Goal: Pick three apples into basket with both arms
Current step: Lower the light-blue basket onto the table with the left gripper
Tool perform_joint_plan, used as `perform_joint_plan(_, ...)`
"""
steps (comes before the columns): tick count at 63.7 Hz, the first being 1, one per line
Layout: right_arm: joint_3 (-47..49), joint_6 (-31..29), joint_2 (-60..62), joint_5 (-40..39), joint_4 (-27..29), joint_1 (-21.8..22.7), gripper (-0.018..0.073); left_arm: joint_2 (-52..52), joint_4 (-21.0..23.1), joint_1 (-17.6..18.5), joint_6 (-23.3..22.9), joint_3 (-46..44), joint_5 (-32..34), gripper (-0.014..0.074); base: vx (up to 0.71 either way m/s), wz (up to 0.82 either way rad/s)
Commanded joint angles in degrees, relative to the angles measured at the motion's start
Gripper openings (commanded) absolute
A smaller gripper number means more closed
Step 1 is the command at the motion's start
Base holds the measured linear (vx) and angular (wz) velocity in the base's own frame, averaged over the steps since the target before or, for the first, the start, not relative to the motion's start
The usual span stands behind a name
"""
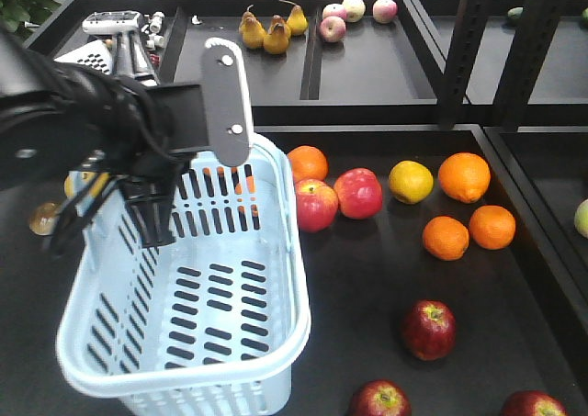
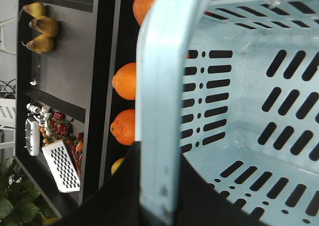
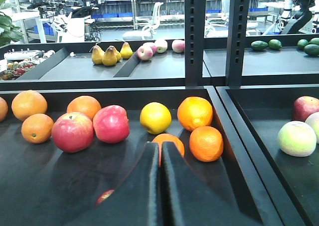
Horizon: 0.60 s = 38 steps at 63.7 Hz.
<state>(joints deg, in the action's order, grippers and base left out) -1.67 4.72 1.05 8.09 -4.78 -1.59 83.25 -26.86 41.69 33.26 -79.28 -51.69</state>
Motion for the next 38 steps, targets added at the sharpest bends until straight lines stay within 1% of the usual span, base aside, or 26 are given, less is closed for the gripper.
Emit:
perform_joint_plan(1, -0.7, -0.43, 0.38, -4.35, -0.08, 0.26, -0.0009, 1.17, -1.43, -1.91, -0.74, -1.5, 8.9, -0.0006, 0.0, 0.0)
perform_joint_plan(7, -0.7, -0.43, 0.38, -4.35, -0.08, 0.26, -0.0009, 4.13, -0.77, -3.02, -0.69, -1.5, 12.57, -0.0006, 0.0, 0.0)
perform_joint_plan(26, -0.7, -0.43, 0.38, -4.35, -0.08, 0.26, -0.0009, 13.44, -0.78, -3.11, -0.86, -1.5, 16.17, -0.0006, 0.0, 0.0)
perform_joint_plan(38, -0.7, -0.43, 0.38, -4.35, -0.08, 0.26, -0.0009, 17.06, -0.85, -3.11, -3.49, -1.5, 20.81, -0.0006, 0.0, 0.0)
